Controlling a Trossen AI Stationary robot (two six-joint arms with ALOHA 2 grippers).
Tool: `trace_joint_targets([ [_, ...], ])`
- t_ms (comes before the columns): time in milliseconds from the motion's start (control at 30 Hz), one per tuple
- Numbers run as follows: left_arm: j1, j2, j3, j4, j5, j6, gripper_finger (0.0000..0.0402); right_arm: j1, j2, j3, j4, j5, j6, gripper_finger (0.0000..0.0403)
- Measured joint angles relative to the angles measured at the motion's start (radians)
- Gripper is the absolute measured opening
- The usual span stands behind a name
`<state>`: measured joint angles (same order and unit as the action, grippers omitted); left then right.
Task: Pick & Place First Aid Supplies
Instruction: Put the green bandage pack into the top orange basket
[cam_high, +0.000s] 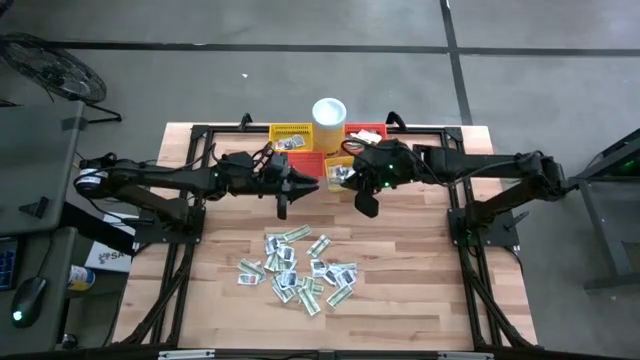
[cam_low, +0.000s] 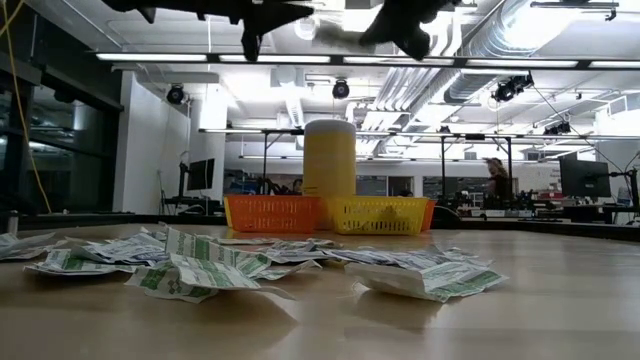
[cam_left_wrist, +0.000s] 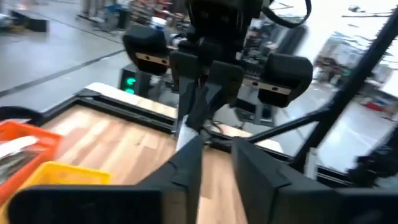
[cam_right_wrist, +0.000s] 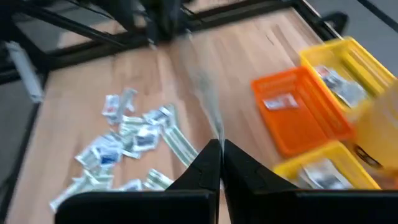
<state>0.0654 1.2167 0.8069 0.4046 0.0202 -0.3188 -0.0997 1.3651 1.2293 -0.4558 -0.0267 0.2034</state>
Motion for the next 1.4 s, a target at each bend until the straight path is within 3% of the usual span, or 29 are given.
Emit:
trace_joint_targets([
  [233,0.0,-0.094,-0.001,-0.205,-0.196,-0.039,0.018,-0.129,0.0,0.0,-0.225,0.099,-0.098,0.0],
  [367,0.001,-0.157,-0.001,-0.341,-0.271,-0.073,0.0189,-0.234,0.0,0.0,-0.33,0.188,-0.235,0.0],
  [533,0.0,-0.2,-0.001,-0.448,-0.288,-0.108,0.0182,-0.379,0.01,0.0,-0.306,0.247,-0.481,0.0],
  [867,0.0,-0.207,-0.001,-0.492,-0.278,-0.165,0.0176,-0.635,0.158,0.0,-0.112,0.004,-0.758,0.0],
  [1400,0.0,-0.207,-0.001,-0.533,-0.273,-0.272,0.0176,-0.785,0.402,0.0,-0.06,-0.283,-0.785,0.0],
])
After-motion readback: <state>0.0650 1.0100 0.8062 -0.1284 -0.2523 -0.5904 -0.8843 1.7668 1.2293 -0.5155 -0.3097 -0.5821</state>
